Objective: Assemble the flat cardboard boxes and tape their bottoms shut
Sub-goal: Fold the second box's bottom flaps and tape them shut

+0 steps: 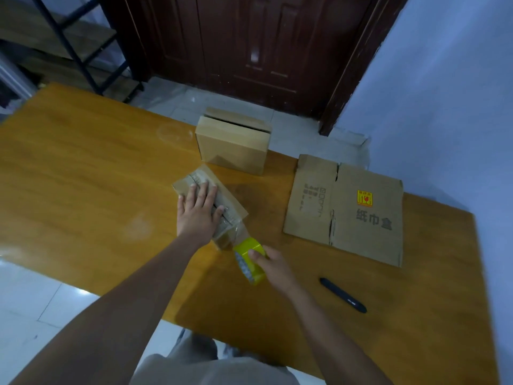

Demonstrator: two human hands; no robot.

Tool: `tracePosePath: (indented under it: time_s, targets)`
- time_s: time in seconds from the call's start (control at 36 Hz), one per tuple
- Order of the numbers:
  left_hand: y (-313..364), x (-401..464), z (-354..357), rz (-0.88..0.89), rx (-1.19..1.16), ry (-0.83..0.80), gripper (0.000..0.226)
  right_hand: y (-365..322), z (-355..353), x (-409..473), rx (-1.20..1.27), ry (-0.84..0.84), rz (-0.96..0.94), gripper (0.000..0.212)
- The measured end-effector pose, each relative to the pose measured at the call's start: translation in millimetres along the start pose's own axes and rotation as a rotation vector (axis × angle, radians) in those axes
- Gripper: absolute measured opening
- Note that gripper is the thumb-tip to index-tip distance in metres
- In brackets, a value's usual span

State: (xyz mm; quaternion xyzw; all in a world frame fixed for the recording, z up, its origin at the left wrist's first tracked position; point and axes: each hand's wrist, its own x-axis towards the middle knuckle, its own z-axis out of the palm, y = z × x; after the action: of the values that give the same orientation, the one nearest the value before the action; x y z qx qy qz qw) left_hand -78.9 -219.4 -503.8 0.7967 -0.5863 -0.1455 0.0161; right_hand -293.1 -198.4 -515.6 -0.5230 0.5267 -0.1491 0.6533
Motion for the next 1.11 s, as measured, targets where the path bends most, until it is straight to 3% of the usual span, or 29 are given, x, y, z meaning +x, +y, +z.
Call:
tracePosePath:
  time_s: [0.22,0.42,0.5,0.56,0.64,0.69,0.75,0.78,0.86,0.97,1.11]
  targets:
    - [-1,-1,0,0.008,-0.027,-0.015,0.061,10,-1,11,-0.152,-0.071,0.119,0.022]
    - [4,-3,-5,0.001,0.006,0.017,0.056,13,-2,8,-0.294,-0.065,0.076,0.033]
    - [13,-8,-6,0.155,0.053,0.204,0.031,16,-2,7,-0.31,-0.032,0.072,0.033]
    - [16,-10,-5,0.255,0.07,0.208,0.034,16,0,7,-0.329,-0.019,0.045,0.034]
    - [19,-14,-11,0.296,0.019,0.19,0.027,20,3,8,-0.374,-0.01,0.049,0.056]
    - [21,-17,-15,0.294,0.016,0.232,0.01,23,3,8,-0.377,-0.008,0.074,0.085]
    - [24,-22,-15,0.298,0.034,0.222,0.034,22,3,7,-0.411,-0.015,0.086,0.107]
    - [26,-26,-14,0.295,0.048,0.206,0.043,18,3,5,-0.44,-0.015,0.102,0.105]
    - [33,-42,-4,0.272,0.154,0.107,0.068,14,3,3,-0.498,0.055,0.118,0.07]
    - [43,-62,9,0.198,0.214,-0.052,0.114,11,1,-1,-0.443,0.052,0.113,0.064]
    - [52,-66,16,0.122,0.205,-0.074,0.126,15,-11,-12,-0.384,0.096,0.085,0.046]
